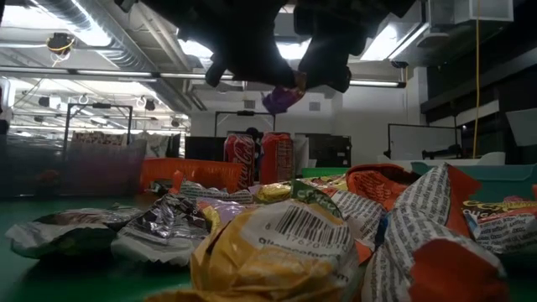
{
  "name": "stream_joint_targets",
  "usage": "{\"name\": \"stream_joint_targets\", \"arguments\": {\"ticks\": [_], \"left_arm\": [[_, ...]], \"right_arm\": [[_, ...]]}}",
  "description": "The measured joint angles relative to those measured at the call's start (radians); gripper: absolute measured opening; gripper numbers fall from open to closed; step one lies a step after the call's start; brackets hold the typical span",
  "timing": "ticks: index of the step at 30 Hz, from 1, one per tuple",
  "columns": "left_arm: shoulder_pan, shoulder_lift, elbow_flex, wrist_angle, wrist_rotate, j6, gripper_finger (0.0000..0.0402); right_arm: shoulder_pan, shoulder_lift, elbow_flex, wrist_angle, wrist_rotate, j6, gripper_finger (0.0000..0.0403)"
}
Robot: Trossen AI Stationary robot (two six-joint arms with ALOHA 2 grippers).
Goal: Sort candy
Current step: Put the violet gummy into the white bin
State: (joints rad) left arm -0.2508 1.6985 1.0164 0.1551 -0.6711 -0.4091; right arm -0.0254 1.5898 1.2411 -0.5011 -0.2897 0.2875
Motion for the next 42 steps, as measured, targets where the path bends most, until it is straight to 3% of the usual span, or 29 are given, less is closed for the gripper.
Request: {"name": "stream_joint_targets", "arguments": {"ticks": [8,17,24,31,37,42], "left_arm": [[0.0,0.0,0.0,0.02,0.0,0.001,0.0],[0.0,0.0,0.0,0.018,0.0,0.001,0.0],[0.0,0.0,0.0,0.018,0.025,0.001,0.0005],[0.001,-0.001,0.0,0.021,0.03,0.0,0.007],[-0.001,-0.06,0.002,-0.004,0.069,0.019,0.0105],[0.0,-0.167,0.003,-0.071,0.107,0.079,0.0104]], "right_arm": [[0.0,0.0,0.0,0.007,0.035,-0.001,0.0133],[0.0,0.0,0.0,0.002,0.036,-0.011,0.0011],[0.0,0.0,0.0,-0.004,0.036,-0.033,0.0008],[0.0,0.0,0.023,-0.069,0.055,-0.08,0.0003],[-0.013,-0.014,0.061,-0.208,0.175,-0.146,0.0003],[-0.073,-0.059,0.071,-0.322,0.186,-0.183,0.0002]]}}
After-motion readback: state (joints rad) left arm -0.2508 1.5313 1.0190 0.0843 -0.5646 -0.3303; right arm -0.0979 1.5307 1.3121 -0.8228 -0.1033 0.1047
